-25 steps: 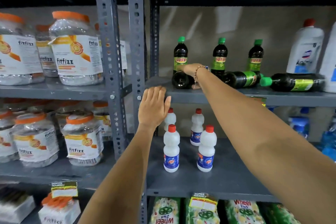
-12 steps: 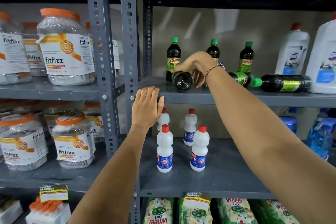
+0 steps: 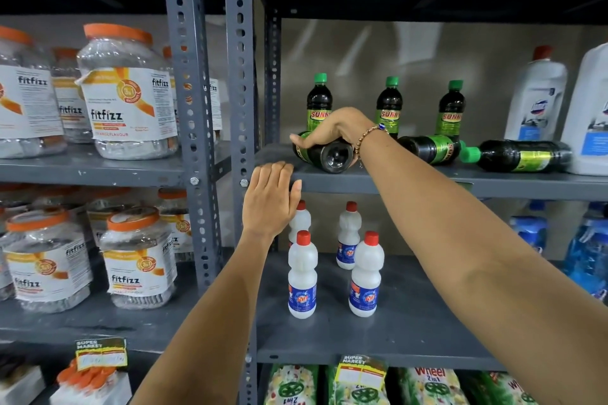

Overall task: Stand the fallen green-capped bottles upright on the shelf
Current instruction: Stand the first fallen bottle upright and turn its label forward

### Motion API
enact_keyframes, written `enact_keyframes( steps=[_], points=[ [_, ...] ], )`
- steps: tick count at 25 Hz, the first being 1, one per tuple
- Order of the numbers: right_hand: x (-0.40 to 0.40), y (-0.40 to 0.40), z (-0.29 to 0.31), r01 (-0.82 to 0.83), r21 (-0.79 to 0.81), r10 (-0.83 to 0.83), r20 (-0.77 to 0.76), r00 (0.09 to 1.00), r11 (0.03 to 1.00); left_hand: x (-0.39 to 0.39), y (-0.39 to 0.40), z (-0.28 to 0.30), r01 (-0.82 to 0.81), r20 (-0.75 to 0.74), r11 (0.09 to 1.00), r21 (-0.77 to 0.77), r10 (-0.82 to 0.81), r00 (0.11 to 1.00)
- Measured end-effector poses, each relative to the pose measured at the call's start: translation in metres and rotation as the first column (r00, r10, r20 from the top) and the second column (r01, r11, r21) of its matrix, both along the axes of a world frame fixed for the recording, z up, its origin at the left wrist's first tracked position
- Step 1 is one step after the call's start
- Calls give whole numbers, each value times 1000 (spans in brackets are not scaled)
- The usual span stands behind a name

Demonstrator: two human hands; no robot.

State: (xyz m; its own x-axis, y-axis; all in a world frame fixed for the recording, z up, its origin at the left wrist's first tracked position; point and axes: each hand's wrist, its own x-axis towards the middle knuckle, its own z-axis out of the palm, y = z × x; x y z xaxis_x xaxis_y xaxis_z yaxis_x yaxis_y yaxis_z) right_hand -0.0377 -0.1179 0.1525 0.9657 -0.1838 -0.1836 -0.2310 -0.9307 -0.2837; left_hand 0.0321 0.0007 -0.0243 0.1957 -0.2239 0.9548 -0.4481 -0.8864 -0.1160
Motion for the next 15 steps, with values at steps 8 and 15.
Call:
enact_keyframes(
  steps=[8,15],
  points=[
    [22,-5,-13,7,404,-151,325,934,915,6,3,2,3,10,1000,-2,-3,1000],
    [49,-30,-38,-74,748,-495,506,706,659,0,-1,-2,8,7,1000,15,-8,1000]
  ],
)
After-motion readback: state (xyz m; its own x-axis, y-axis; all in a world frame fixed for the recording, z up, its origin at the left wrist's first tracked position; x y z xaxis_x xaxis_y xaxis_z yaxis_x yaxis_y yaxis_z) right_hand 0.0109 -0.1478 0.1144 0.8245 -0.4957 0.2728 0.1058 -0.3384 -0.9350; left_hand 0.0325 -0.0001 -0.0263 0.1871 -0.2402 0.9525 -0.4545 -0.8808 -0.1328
